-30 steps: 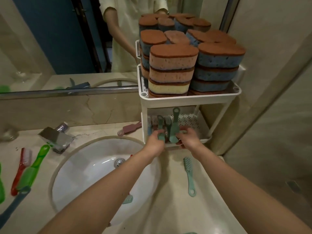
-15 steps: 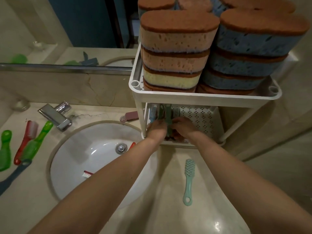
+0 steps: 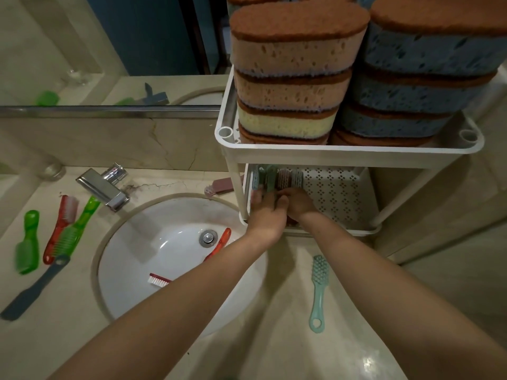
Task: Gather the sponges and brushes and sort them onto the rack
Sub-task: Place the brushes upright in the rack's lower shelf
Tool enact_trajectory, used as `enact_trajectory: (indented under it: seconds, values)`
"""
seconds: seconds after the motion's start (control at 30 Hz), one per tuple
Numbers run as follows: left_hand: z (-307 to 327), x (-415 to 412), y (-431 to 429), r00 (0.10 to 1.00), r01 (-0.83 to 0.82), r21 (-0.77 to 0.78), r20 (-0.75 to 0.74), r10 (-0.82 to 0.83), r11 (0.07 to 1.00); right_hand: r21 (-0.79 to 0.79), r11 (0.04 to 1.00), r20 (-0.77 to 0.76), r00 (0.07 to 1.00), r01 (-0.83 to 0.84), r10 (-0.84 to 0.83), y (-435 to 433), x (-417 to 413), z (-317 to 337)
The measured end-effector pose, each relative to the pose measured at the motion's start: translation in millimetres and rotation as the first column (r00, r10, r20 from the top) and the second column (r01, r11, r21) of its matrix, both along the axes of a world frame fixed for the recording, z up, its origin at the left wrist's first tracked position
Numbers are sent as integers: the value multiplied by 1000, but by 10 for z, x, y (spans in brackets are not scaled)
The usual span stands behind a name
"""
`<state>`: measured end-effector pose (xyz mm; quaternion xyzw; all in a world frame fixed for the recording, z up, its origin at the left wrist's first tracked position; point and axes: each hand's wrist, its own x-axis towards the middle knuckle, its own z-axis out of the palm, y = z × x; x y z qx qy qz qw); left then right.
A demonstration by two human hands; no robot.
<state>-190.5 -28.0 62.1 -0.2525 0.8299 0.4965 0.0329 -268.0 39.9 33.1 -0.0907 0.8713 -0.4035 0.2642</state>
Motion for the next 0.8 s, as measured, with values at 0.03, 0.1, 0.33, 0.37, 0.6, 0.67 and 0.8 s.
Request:
enact_trajectory:
  seconds: [0.03, 0.1, 0.33, 0.37, 0.6, 0.67, 0.8]
  values:
    - [-7, 27, 2, 1000, 13, 80, -18, -11, 997, -12, 1000, 8, 1000, 9, -9, -5, 2, -3]
    - [-21, 69, -18, 1000, -1, 198, -29, 7, 980, -35, 999, 15, 999, 36, -35, -11, 4, -16]
    - [-51, 27, -91, 999, -28, 182, 33, 23, 983, 5, 998, -27, 998, 56, -55, -8, 9, -77]
    - [-48, 19, -85, 999, -23, 170, 44, 16, 985, 37, 999, -51, 998, 38, -36, -10, 16, -74]
    - [-28, 55, -90, 999, -12, 165, 45, 5, 986, 109, 994, -202, 979, 24, -1, -12, 53, -63]
    - [-32, 105, -107, 1000, -26, 212, 15, 23, 977, 85, 996, -198, 980, 40, -22, 6, 65, -68]
    - [-28, 273, -151, 998, -3, 214, -63, 17, 977, -113, 982, -174, 971, 148, -166, 73, 180, -54]
